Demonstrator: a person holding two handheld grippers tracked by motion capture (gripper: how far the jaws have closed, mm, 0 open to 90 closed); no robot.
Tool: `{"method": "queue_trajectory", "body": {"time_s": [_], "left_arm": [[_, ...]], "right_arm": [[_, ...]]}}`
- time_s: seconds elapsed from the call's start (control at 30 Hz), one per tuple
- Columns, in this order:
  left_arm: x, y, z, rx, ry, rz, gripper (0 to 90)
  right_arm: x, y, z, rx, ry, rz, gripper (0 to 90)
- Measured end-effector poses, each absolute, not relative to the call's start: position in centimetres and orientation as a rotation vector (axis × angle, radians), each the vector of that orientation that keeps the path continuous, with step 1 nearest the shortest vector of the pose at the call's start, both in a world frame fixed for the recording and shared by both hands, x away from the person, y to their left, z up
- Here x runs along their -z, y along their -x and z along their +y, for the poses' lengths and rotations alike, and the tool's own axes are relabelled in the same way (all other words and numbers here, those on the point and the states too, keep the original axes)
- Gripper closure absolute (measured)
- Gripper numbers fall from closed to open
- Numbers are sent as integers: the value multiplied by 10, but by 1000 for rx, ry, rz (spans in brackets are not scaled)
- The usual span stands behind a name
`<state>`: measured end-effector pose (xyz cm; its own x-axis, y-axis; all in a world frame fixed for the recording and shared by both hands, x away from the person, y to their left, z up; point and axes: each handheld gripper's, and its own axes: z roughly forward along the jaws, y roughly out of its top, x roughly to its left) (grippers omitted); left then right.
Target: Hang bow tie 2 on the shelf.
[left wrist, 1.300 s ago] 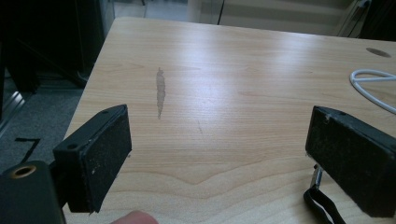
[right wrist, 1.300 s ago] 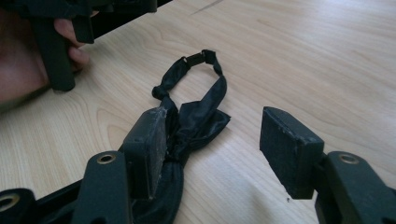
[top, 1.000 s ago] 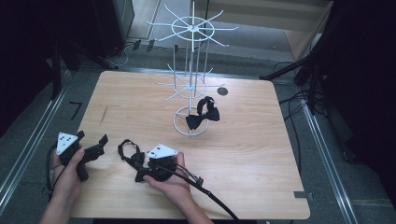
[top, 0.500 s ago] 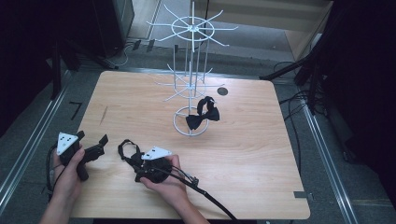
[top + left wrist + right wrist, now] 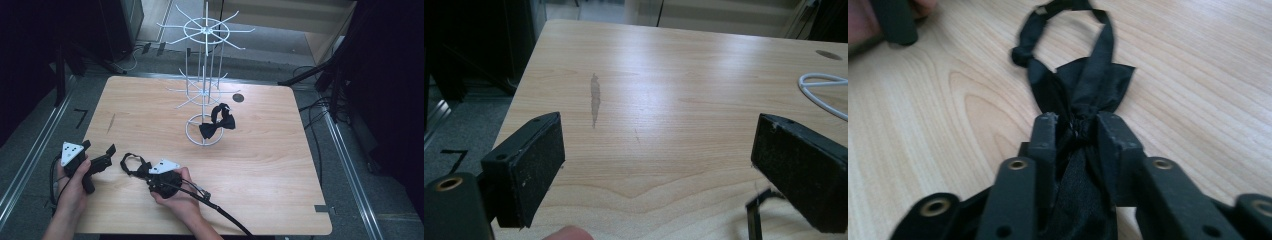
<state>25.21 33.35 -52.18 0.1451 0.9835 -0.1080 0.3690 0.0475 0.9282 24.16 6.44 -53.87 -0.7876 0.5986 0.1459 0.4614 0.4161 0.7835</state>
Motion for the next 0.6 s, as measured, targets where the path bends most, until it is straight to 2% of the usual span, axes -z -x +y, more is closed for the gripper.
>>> {"method": "queue_trajectory", "body": {"time_s": [0.17,0.6], "left_arm": [[522,-252,333,-829,-1489,1380,73],[522,-252,334,-823,-1486,1381,73]], "right_arm": [[538,-241,64,-1311,-932,2513,769],[527,-242,54,-1358,-951,2414,775]]}}
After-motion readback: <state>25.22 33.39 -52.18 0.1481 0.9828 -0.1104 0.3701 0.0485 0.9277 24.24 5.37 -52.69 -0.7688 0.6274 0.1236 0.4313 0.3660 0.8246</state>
